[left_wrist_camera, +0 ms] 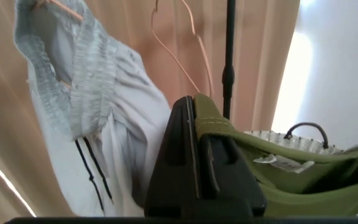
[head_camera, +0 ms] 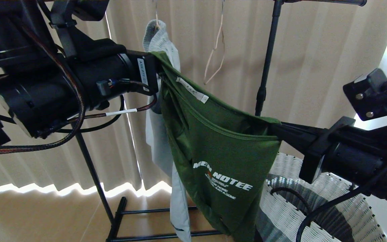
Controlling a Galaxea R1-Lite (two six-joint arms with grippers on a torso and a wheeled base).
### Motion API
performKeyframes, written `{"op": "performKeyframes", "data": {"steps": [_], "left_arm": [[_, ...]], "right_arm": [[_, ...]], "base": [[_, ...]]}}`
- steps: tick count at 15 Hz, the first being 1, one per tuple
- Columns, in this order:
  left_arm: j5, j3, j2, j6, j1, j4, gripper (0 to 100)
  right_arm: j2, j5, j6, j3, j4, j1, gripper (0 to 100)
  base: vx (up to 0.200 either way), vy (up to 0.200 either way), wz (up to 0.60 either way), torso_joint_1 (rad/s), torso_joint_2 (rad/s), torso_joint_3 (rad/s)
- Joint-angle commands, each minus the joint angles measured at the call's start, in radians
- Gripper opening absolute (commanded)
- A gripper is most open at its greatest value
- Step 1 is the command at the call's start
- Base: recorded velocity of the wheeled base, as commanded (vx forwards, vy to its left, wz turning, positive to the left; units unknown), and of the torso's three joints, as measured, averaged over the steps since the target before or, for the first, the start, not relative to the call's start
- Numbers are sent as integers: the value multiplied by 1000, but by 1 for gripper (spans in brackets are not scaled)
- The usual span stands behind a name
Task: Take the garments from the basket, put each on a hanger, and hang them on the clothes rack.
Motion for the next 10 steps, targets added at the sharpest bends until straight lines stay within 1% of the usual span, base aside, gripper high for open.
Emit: {"op": "performKeyframes", "data": {"steps": [1, 3, 5, 7, 8, 9, 10], "left_arm": [[1, 19, -2, 0, -3, -1, 0], [1, 27, -10, 0, -3, -1, 0], [1, 36, -11, 1, 1, -1, 0], [2, 93, -17, 24, 23, 8, 0], [4, 109, -30, 29, 23, 23, 0], [4, 113, -39, 29, 23, 39, 0], [1, 114, -93, 27, 23, 138, 0]], "right_arm": [[19, 1, 0, 21, 0, 0, 0], [46, -2, -1, 25, 0, 0, 0], [46, -4, -3, 7, -3, 0, 0], [42, -4, -3, -97, -5, -8, 0], [45, -1, -3, -145, -3, -34, 0], [48, -1, -3, -163, -3, -48, 0], [79, 1, 0, -219, -14, -90, 0]], "base": [[0, 0, 0, 0, 0, 0], [0, 0, 0, 0, 0, 0], [0, 0, 0, 0, 0, 0], [0, 0, 0, 0, 0, 0], [0, 0, 0, 0, 0, 0], [0, 0, 0, 0, 0, 0], [0, 0, 0, 0, 0, 0]]}}
